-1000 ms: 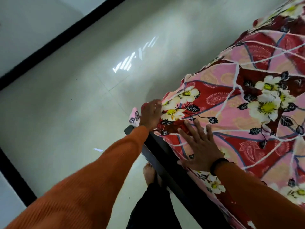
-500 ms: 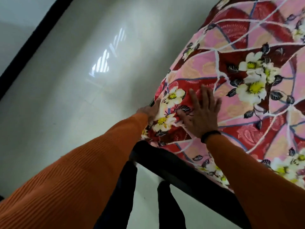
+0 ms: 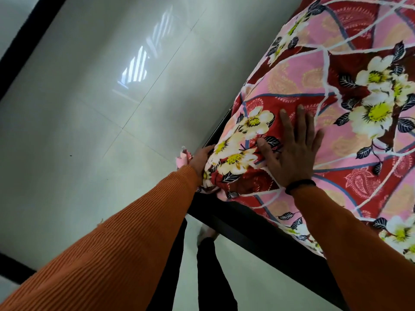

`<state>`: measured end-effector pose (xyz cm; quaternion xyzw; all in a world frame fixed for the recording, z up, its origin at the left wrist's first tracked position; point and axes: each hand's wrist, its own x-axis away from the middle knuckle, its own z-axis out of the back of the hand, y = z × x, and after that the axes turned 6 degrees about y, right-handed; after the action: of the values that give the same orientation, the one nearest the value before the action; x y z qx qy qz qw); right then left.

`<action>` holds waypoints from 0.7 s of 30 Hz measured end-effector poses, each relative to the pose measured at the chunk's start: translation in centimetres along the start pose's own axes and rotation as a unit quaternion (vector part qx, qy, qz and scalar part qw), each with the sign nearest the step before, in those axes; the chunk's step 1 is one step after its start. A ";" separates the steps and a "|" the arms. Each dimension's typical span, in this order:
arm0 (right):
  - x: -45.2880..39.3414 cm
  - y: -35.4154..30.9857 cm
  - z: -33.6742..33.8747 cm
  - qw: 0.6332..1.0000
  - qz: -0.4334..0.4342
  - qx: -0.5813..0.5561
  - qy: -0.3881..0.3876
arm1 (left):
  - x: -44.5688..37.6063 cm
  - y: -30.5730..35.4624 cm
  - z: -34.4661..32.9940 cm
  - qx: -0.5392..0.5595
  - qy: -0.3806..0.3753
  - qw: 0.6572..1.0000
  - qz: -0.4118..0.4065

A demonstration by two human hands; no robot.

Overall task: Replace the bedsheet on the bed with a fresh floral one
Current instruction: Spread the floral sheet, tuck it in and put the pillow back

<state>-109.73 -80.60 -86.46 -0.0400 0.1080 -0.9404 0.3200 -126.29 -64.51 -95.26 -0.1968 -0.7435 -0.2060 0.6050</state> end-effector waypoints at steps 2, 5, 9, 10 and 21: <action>-0.1 -0.1 -0.2 1.000 0.002 0.006 -0.002 | 0.9 -1.4 0.0 0.104 0.026 0.994 0.021; 0.1 -0.2 -0.6 1.000 -0.001 0.016 -0.010 | 2.0 -2.8 -1.1 0.184 0.109 0.976 0.039; -0.2 0.0 0.0 0.999 -0.001 -0.001 -0.039 | 4.7 -5.5 -1.7 -0.013 0.254 0.960 -0.118; -0.2 0.1 0.1 0.999 0.000 -0.005 -0.048 | 5.3 -7.0 -1.4 -0.102 0.269 0.937 -0.196; -0.2 0.7 0.5 0.996 0.006 -0.037 -0.076 | 3.1 -12.7 -7.8 0.092 0.367 0.921 -0.091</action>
<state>-109.07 -81.16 -86.12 -0.1224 0.1187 -0.9280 0.3313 -127.37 -79.23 -91.63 0.0177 -0.4994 -0.2490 0.8297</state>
